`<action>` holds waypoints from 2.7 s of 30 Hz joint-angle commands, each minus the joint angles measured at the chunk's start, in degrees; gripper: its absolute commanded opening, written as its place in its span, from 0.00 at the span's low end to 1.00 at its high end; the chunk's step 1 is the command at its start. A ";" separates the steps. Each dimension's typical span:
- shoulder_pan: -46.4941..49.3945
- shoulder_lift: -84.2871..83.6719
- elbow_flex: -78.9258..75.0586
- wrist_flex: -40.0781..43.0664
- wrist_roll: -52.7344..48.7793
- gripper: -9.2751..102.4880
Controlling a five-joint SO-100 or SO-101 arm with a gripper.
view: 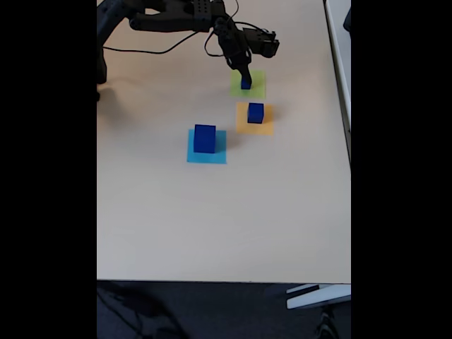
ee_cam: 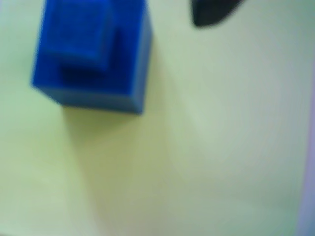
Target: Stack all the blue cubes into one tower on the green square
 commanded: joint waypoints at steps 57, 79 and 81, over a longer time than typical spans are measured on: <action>0.44 3.43 1.41 -2.81 -0.97 0.08; 3.69 13.80 -4.31 1.93 -11.95 0.08; 5.01 14.06 -5.71 4.39 -11.78 0.08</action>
